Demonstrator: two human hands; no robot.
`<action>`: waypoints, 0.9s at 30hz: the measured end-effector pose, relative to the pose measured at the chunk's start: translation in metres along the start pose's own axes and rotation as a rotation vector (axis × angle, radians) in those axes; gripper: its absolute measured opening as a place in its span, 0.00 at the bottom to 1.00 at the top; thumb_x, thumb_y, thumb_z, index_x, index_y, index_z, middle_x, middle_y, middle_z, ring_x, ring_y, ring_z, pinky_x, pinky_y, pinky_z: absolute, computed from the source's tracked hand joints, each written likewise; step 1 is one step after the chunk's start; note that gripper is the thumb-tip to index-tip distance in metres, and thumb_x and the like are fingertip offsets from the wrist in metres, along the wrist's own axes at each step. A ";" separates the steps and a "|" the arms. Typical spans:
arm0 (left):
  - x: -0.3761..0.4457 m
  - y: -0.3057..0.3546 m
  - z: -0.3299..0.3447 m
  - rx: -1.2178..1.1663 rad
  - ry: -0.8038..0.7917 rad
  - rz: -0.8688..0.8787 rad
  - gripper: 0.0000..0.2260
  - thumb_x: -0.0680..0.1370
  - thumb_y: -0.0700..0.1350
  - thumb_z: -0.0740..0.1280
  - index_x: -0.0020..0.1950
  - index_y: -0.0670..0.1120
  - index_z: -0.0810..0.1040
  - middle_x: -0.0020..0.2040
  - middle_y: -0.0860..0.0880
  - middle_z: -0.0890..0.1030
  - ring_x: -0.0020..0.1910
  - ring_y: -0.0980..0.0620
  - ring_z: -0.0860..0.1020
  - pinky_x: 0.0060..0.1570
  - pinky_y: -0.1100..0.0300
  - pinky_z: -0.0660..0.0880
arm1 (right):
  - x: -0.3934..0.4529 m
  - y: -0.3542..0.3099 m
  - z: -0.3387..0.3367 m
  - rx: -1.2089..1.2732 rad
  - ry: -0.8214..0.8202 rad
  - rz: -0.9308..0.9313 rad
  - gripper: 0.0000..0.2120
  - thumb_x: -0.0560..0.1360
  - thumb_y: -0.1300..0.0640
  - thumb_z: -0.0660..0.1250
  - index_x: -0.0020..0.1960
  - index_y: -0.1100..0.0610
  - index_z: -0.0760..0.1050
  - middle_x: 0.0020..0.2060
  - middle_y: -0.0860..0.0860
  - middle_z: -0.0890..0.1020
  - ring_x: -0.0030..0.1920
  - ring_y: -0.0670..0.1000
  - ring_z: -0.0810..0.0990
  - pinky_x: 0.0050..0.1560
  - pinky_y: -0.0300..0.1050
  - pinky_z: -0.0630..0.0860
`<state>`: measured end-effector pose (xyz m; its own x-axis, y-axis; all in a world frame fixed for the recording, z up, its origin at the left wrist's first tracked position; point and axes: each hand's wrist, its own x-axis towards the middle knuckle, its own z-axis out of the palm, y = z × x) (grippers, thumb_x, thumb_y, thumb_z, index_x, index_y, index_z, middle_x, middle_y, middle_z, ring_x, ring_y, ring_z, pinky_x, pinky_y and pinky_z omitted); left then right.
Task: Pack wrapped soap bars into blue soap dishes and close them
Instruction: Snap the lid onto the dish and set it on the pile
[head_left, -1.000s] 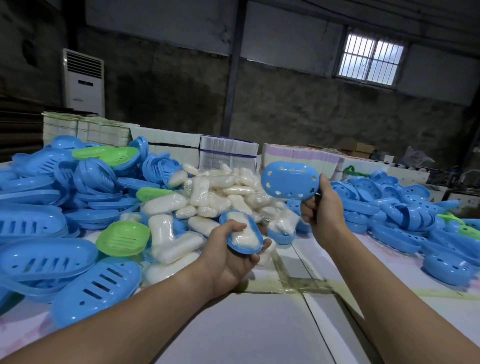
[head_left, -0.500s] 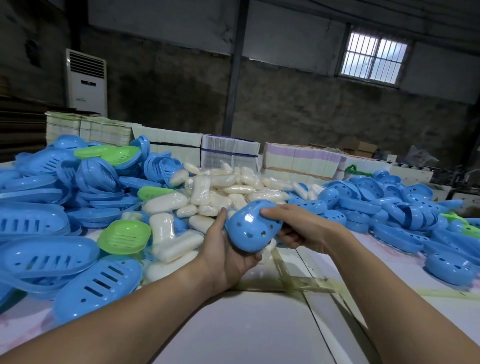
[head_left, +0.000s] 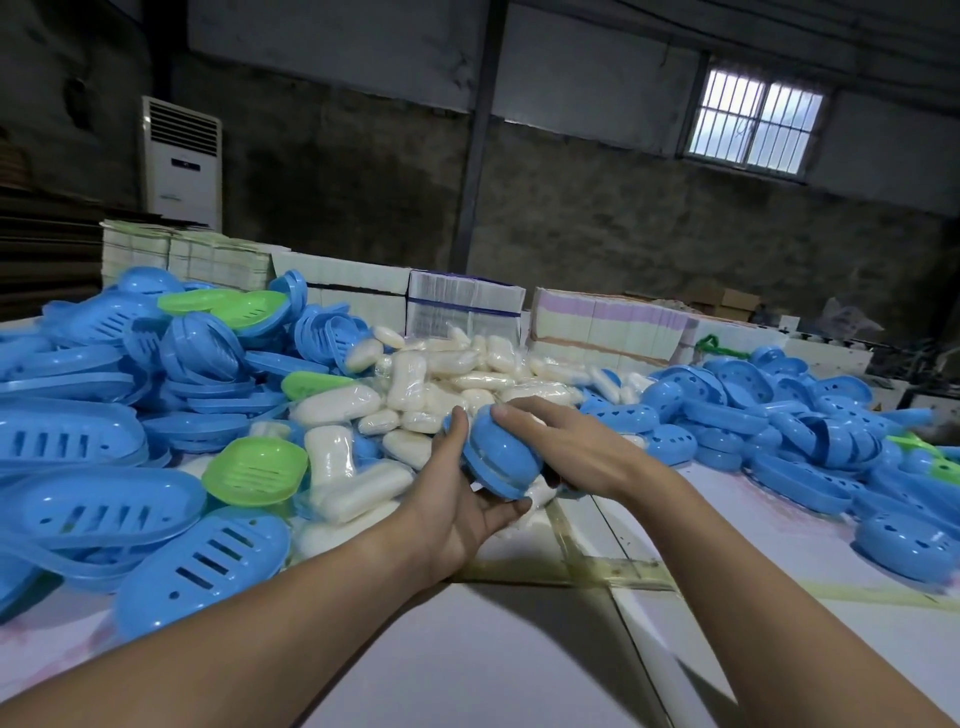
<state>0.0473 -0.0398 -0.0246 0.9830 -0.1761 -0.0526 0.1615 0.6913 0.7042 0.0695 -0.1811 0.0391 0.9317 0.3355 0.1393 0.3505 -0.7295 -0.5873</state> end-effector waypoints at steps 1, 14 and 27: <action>0.000 0.000 0.000 0.022 -0.002 0.007 0.30 0.77 0.65 0.62 0.74 0.48 0.70 0.67 0.38 0.78 0.52 0.41 0.81 0.34 0.53 0.80 | -0.001 -0.001 0.000 -0.026 -0.025 0.015 0.39 0.65 0.19 0.54 0.70 0.38 0.66 0.49 0.44 0.79 0.33 0.42 0.79 0.32 0.37 0.71; 0.006 0.008 -0.005 -0.006 0.072 0.019 0.31 0.80 0.67 0.56 0.73 0.47 0.70 0.62 0.34 0.81 0.54 0.36 0.83 0.47 0.44 0.83 | 0.002 0.008 0.022 -0.124 -0.082 -0.191 0.37 0.67 0.27 0.55 0.73 0.30 0.48 0.58 0.45 0.77 0.49 0.43 0.78 0.51 0.45 0.73; 0.008 0.017 -0.009 0.349 0.116 0.080 0.35 0.78 0.73 0.49 0.60 0.49 0.82 0.50 0.41 0.86 0.42 0.46 0.83 0.31 0.55 0.77 | 0.000 0.005 0.035 -0.002 0.058 -0.269 0.30 0.70 0.30 0.53 0.70 0.29 0.50 0.54 0.48 0.80 0.50 0.50 0.80 0.56 0.55 0.75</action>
<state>0.0588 -0.0230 -0.0199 0.9979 -0.0369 -0.0536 0.0641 0.4159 0.9071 0.0681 -0.1636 0.0086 0.8089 0.4830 0.3352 0.5863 -0.6198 -0.5216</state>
